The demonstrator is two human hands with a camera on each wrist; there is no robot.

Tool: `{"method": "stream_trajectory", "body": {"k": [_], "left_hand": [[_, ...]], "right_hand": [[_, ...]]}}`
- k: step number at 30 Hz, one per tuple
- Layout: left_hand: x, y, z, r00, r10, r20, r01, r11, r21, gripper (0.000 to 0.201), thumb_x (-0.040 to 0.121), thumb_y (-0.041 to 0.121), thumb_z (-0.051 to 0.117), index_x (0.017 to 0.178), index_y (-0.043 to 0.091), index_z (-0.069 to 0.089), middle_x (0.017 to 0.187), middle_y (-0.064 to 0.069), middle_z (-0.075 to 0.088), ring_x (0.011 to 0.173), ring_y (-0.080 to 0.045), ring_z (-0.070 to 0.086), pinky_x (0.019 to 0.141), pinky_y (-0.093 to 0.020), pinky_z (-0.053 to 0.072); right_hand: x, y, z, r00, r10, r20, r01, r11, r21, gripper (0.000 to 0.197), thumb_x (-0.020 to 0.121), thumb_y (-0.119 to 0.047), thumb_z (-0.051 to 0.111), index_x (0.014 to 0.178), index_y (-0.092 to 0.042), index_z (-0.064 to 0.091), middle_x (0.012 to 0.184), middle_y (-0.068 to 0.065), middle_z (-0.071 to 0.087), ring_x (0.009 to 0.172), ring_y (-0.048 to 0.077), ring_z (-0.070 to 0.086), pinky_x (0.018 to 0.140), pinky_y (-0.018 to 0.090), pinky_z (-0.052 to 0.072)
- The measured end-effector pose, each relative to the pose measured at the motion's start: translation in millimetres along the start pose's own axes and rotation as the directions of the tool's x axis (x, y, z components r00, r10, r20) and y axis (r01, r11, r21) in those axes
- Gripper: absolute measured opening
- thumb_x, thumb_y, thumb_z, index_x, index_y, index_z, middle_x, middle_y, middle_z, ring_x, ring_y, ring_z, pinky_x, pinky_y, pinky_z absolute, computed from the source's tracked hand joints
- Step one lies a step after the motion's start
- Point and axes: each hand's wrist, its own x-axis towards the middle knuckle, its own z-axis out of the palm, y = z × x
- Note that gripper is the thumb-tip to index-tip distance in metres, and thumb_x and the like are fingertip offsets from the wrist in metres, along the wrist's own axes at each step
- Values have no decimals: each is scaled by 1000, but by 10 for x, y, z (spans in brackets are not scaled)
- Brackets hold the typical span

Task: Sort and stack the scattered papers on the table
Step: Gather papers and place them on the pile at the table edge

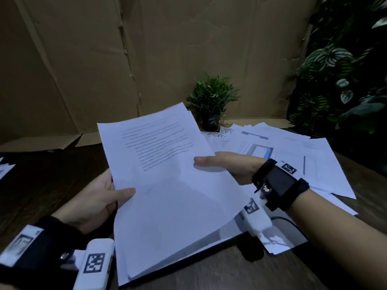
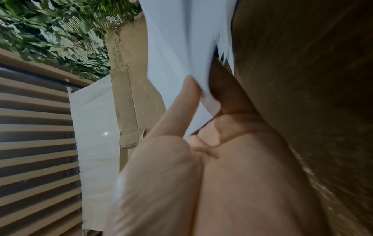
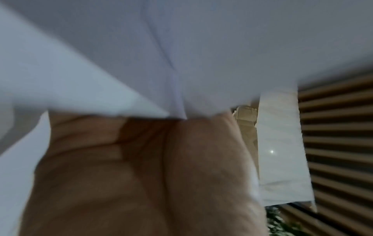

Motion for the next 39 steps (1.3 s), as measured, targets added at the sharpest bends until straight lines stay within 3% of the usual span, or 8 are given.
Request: {"method": "stream_trajectory", "body": {"k": [5,10,14,16,21,23,33,39], "left_hand": [[14,-38,41,1000,-23,-14,23,1000,-8,61,73,-7,66,128,16,56,118,-15,70,100,-29,71,66,-31,61],[68,-46,-103,985,-151,-85,157,985,71,117,12,33,101,121,23,61,111,-15,72,94,-37,72,62,-41,62],[146,146,191,989,-144,-29,143,900,413,59,69,30,85,122,25,59,106,-5,75,93,-25,74,75,-42,59],[335,233,515,983,-180,32,118,758,642,33,89,28,66,121,26,58,104,3,75,94,-16,72,83,-38,57],[1019,203,1254,917,-373,140,-87,157,984,62,90,57,57,142,32,37,142,0,49,120,-17,54,101,-30,42],[1266,75,1494,924,-337,179,-177,39,983,71,91,59,53,150,28,26,150,-5,37,126,-22,46,102,-33,38],[1649,-275,2472,876,-437,203,-218,17,976,107,76,83,49,154,41,-11,163,-3,-20,148,-35,-21,117,-58,-5],[1776,-360,2488,828,-536,163,-241,-79,967,113,68,87,54,150,49,-14,161,-6,-24,149,-42,-5,116,-60,7]], "right_hand": [[48,84,-64,970,-196,144,188,980,66,29,99,2,49,125,-9,59,117,7,70,101,22,70,83,33,59],[-218,92,-603,956,-237,-172,270,940,207,32,95,-4,54,126,-7,62,114,10,73,95,24,73,76,34,60],[-680,208,-1209,833,-190,-520,405,849,339,32,96,-15,58,126,-6,66,112,12,75,98,30,73,84,44,60],[-820,329,-1383,795,-229,-563,509,756,411,35,98,-21,58,131,-10,64,125,12,69,114,35,67,97,54,53],[-857,473,-1517,687,-340,-642,696,564,445,38,105,-24,47,141,-12,57,137,10,62,123,31,62,91,43,57],[-866,505,-1574,690,-335,-642,700,534,474,36,107,-25,43,134,-13,64,132,9,66,118,28,66,87,40,58],[-926,677,-2011,722,-332,-607,676,523,518,46,83,-34,74,123,-13,71,123,5,71,110,18,70,96,35,55],[-949,809,-2108,846,-428,-317,527,584,618,71,109,-46,8,149,6,35,150,26,43,141,34,42,118,38,24]]}}
